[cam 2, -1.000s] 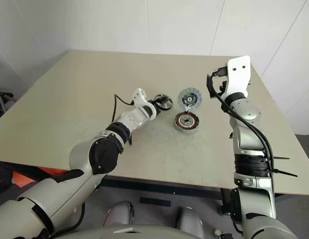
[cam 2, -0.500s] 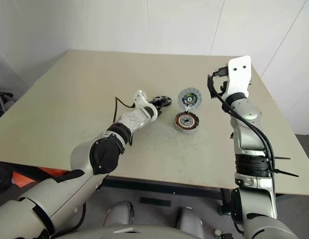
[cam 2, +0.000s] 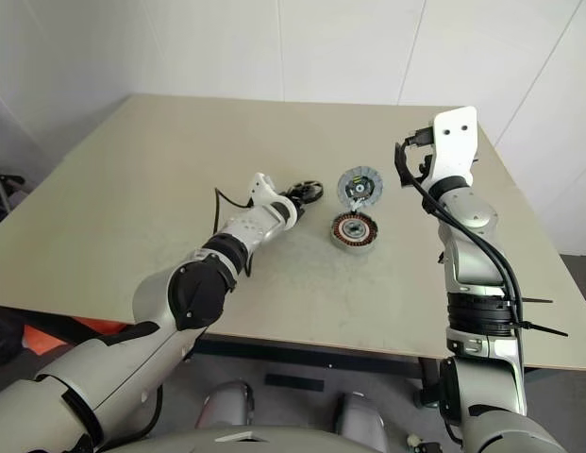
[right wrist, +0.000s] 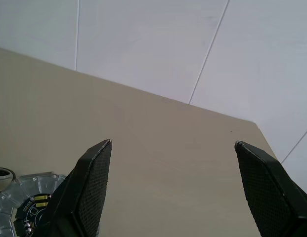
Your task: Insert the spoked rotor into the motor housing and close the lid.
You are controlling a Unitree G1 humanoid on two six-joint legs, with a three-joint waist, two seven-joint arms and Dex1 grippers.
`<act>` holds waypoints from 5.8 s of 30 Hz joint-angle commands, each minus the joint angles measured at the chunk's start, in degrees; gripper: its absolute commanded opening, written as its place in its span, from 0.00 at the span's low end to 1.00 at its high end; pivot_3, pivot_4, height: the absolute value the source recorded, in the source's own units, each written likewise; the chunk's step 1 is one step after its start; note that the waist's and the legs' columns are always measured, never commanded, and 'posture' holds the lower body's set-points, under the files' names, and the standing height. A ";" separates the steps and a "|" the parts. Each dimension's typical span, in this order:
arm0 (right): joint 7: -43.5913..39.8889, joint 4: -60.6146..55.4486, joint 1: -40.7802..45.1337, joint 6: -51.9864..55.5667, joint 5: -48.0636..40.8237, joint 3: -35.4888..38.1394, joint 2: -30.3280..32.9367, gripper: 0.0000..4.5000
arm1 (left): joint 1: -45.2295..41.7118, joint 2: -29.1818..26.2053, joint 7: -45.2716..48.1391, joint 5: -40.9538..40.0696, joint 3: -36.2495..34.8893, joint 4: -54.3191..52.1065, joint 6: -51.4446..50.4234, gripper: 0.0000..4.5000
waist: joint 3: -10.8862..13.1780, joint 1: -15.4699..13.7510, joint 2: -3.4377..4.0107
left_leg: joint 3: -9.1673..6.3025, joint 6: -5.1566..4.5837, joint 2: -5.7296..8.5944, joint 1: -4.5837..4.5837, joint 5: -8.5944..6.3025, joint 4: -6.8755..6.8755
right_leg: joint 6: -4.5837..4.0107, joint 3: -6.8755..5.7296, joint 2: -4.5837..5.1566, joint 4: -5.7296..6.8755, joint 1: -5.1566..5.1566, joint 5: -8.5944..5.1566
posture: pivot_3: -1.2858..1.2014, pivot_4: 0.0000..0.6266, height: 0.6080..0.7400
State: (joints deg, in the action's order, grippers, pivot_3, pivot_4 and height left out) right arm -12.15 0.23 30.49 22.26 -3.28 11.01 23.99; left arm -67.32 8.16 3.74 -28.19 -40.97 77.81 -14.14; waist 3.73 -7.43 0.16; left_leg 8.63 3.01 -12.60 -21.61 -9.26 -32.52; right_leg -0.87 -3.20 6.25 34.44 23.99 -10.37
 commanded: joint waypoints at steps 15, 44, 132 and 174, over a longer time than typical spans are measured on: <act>0.68 -2.36 0.75 -0.68 -0.23 1.23 1.09 1.00 | 0.01 -0.34 0.20 -1.27 -0.38 -0.58 1.36 0.30 | 0.00 0.00 0.00 | 0.00 -0.01 0.01 0.00 -0.01 0.00 | 0.00 0.00 0.01 0.00 0.00 0.00 | 0.52 0.00 1.00; -2.41 -2.80 -4.09 4.38 0.08 -0.10 5.24 1.00 | 0.14 -10.84 18.14 -0.80 3.74 -2.32 -11.71 0.09 | 0.01 0.10 0.01 | 0.00 -0.02 0.00 0.01 -0.01 0.01 | 0.00 0.00 0.01 0.00 0.00 0.00 | 0.52 0.00 1.00; -25.38 -13.91 -15.40 5.97 -0.31 -6.60 21.60 1.00 | 2.75 -9.84 35.12 0.08 19.31 -10.05 -39.93 0.53 | -0.07 -1.30 0.26 | 0.00 -0.59 0.30 0.47 -0.37 -0.06 | 0.27 -0.01 0.25 -0.76 -1.00 0.00 | 0.52 0.00 1.00; -21.21 5.11 -11.50 0.87 -2.08 -14.32 4.54 0.44 | 14.93 -15.15 33.91 0.77 24.33 -33.33 -28.96 0.54 | -0.07 -0.17 0.25 | -0.02 -0.48 0.30 0.52 -0.32 -0.11 | 0.27 0.03 0.24 -0.69 -1.09 -0.01 | 0.52 0.00 1.00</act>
State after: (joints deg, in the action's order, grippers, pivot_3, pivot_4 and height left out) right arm -33.55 5.95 19.26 22.32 -6.64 -3.67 27.26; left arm -51.14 -6.68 37.39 -26.51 -16.44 46.39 -44.10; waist 3.65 -7.60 0.42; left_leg 8.60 2.53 -12.29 -21.09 -9.58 -32.64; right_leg -0.60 -3.17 6.49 33.75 22.89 -10.38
